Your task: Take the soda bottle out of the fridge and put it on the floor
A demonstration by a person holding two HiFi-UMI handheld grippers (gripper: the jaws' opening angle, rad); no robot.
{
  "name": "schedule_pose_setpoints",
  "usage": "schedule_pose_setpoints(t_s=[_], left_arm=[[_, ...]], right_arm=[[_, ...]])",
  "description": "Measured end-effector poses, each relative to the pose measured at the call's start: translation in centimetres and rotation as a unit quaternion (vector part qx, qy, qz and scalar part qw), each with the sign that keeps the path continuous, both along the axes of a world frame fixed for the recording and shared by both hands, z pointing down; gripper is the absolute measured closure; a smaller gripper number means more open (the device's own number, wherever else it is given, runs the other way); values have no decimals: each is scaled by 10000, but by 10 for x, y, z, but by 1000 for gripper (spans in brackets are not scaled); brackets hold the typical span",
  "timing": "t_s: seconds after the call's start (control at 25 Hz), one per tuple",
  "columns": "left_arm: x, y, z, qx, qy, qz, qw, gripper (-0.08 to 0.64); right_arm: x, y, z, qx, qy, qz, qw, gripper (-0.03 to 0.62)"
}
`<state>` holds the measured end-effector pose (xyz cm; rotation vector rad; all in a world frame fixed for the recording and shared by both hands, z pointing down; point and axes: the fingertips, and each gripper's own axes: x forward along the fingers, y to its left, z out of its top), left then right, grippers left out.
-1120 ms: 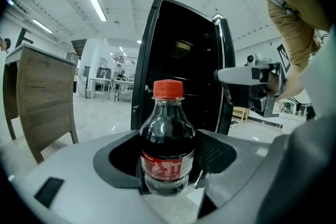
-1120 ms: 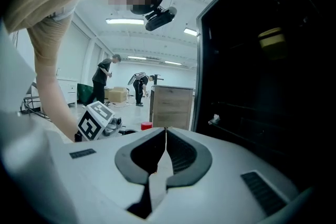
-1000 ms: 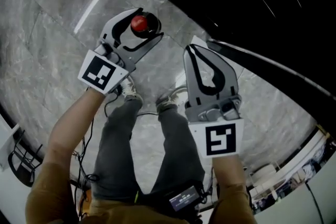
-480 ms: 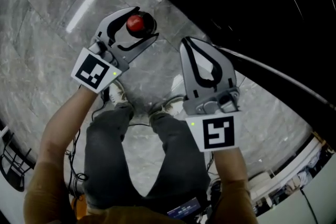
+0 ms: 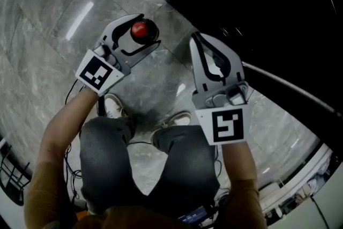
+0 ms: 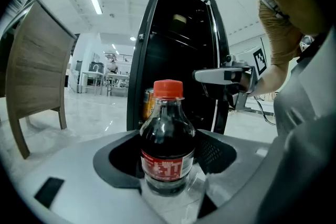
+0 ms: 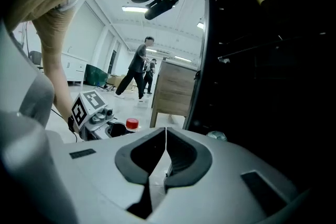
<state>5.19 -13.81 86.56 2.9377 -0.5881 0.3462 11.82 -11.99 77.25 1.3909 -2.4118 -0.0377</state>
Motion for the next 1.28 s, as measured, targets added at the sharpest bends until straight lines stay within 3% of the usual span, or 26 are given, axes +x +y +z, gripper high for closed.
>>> schedule_pose_setpoints(t_s=[0.16, 0.48, 1.04, 1.28], left_arm=[[-1, -2, 33, 29, -39, 64, 10000, 256], [1, -6, 98, 9, -95, 212, 9997, 256], [21, 0, 195, -350, -168, 108, 9992, 256], [30, 0, 230, -288, -385, 94, 9988, 256]], right_arm=[[2, -11, 24, 83, -34, -85, 9999, 589], [-20, -12, 86, 105, 501, -1034, 9933, 589], [-11, -1, 123, 27, 564, -945, 9939, 588], [-6, 0, 122, 32, 537, -855, 9949, 589]])
